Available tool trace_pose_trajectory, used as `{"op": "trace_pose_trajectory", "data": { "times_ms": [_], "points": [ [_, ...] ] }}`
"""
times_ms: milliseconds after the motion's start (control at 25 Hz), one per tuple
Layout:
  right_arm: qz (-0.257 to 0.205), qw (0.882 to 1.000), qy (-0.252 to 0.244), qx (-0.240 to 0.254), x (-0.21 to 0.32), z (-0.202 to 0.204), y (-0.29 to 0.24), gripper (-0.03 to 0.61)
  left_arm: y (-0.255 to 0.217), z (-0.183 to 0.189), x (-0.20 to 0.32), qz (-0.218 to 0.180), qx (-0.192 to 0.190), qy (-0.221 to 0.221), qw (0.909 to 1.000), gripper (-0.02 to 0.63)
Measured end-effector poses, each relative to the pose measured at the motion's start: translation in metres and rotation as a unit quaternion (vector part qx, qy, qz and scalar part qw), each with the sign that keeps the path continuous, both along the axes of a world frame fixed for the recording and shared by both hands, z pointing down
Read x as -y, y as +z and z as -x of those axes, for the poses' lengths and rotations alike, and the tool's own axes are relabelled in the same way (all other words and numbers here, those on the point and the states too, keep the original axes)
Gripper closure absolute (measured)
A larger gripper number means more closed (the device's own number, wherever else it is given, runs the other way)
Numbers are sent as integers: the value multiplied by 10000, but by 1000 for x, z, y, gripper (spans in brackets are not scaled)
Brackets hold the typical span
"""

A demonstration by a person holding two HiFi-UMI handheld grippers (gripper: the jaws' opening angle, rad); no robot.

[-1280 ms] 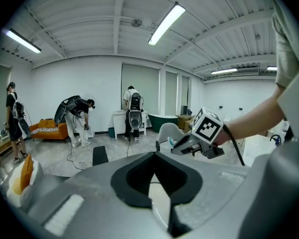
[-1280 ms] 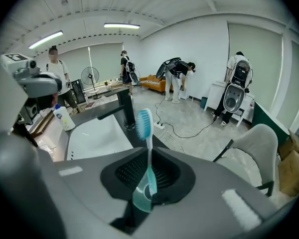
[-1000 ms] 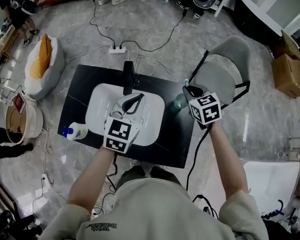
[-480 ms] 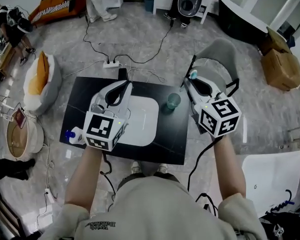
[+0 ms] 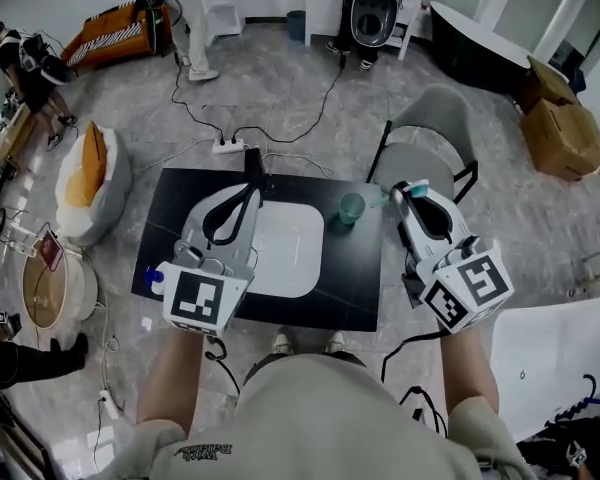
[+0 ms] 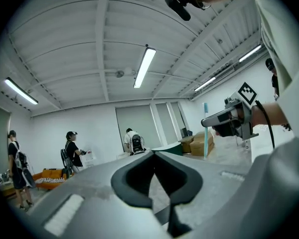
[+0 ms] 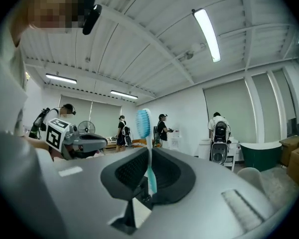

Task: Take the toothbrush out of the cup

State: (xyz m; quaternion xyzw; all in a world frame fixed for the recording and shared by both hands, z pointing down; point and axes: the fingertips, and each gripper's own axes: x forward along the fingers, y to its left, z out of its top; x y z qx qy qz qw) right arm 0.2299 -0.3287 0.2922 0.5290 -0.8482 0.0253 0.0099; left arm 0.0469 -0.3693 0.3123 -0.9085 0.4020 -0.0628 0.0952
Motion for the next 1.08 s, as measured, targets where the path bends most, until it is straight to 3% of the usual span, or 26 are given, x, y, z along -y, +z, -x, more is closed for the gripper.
{"op": "trace_pose_trajectory", "data": {
  "times_ms": [600,1080],
  "points": [
    [384,9985,-333,-200,-25,32,36,552,35,10,-32,341,14,90,9994,612],
    [249,9984,-260,-440,-18,27,28,552,39,7,-25,479,-17,22,9988,612]
  ]
}}
